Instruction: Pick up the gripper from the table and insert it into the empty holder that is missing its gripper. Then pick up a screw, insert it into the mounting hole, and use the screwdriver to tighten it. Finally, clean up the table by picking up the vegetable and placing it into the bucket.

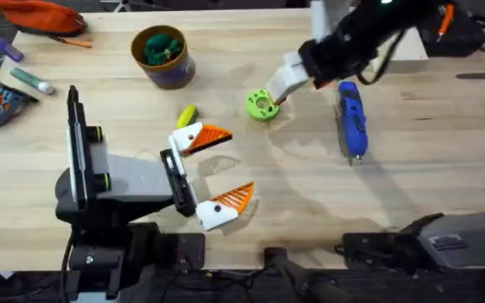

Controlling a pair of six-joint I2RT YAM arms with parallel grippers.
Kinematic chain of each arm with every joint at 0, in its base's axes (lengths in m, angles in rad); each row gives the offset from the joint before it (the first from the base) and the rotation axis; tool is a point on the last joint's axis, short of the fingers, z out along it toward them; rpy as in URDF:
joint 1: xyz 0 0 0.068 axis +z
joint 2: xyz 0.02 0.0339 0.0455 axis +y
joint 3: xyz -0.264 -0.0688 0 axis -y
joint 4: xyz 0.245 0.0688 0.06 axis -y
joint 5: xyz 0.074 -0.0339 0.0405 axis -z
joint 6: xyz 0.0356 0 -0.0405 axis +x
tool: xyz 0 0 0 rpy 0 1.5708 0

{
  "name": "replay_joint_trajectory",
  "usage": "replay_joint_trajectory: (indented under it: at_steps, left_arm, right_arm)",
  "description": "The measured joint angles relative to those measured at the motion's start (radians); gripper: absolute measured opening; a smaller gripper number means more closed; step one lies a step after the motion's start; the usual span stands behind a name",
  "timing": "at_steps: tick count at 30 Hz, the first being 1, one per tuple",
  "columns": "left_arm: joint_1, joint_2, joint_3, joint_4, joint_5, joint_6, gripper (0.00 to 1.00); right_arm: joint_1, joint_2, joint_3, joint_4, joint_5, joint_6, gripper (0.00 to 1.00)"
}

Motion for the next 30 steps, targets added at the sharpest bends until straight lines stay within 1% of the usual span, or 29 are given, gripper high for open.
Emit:
replay_joint_trajectory:
  at_steps: [3, 5, 9, 12, 18, 21, 22, 30]
  left_arm:
    - [0.000, 0.000, 0.000, 0.000, 0.000, 0.000, 0.986]
    - [0.000, 0.000, 0.000, 0.000, 0.000, 0.000, 0.986]
    - [0.000, 0.000, 0.000, 0.000, 0.000, 0.000, 0.986]
    - [0.000, 0.000, 0.000, 0.000, 0.000, 0.000, 0.986]
    - [0.000, 0.000, 0.000, 0.000, 0.000, 0.000, 0.987]
    - [0.000, 0.000, 0.000, 0.000, 0.000, 0.000, 0.985]
    - [0.000, 0.000, 0.000, 0.000, 0.000, 0.000, 0.986]
    - [0.000, 0.000, 0.000, 0.000, 0.000, 0.000, 0.986]
  right_arm:
    - [0.039, 0.060, 0.038, -0.018, 0.092, -0.016, 0.992]
    - [0.060, 0.105, 0.061, -0.021, 0.131, -0.030, 0.988]
    - [0.089, 0.197, 0.099, -0.021, 0.184, -0.052, 0.938]
    - [0.099, 0.260, 0.127, -0.024, 0.231, -0.060, 0.923]
    - [0.132, 0.328, 0.175, -0.020, 0.313, -0.070, 0.868]
    - [0.158, 0.346, 0.177, -0.020, 0.329, -0.074, 0.806]
    - [0.178, 0.367, 0.177, -0.011, 0.335, -0.074, 0.753]
    - [0.181, 0.406, 0.177, 0.020, 0.318, -0.071, 0.632]
